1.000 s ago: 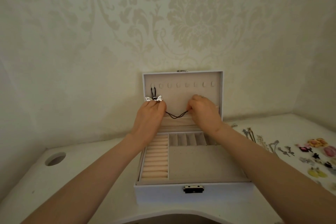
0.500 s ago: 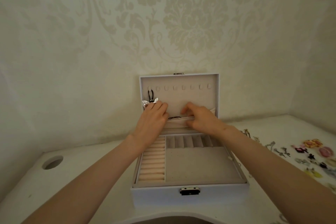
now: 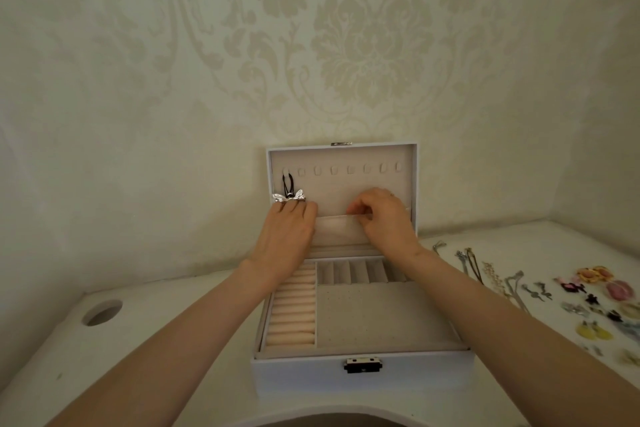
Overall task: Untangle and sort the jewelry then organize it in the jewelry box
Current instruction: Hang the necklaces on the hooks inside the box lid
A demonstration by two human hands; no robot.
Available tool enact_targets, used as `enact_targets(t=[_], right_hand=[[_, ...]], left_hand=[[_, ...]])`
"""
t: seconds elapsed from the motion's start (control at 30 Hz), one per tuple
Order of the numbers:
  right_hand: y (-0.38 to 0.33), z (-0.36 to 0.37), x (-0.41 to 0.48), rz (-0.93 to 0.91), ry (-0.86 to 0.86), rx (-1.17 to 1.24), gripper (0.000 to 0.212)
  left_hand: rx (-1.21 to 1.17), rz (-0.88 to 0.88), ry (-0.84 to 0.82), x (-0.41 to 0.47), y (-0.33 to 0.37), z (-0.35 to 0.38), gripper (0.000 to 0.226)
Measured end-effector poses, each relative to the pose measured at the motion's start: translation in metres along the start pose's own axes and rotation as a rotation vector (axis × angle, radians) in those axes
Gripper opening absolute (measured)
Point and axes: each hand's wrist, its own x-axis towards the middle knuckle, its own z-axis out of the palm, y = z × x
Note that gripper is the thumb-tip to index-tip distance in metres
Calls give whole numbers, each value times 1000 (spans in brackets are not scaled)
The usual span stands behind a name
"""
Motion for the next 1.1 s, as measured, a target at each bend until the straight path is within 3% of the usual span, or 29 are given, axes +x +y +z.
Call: enact_targets(t=[0.13, 0.23, 0.53, 0.67, 0.87, 1.1], right_hand=[[3, -7, -6, -15, 112, 0, 23], [12, -20, -12, 30, 82, 10, 23], [54, -74, -43, 231, 15, 42, 27], [76, -103, -53, 338, -88, -80, 23], [90, -122, -72, 558, -606, -212, 9], [95, -127, -78, 577, -633, -275, 10]], left_hand=[[-26, -15, 83, -4, 2, 0, 18], [-116, 47, 128, -6, 14, -5, 10], [-307, 236, 85, 15, 79, -17, 19], [-339, 320, 29, 30, 103, -25, 16], [-442, 405, -45, 51, 135, -30, 27], [-392, 440, -266, 63, 158, -27, 26]])
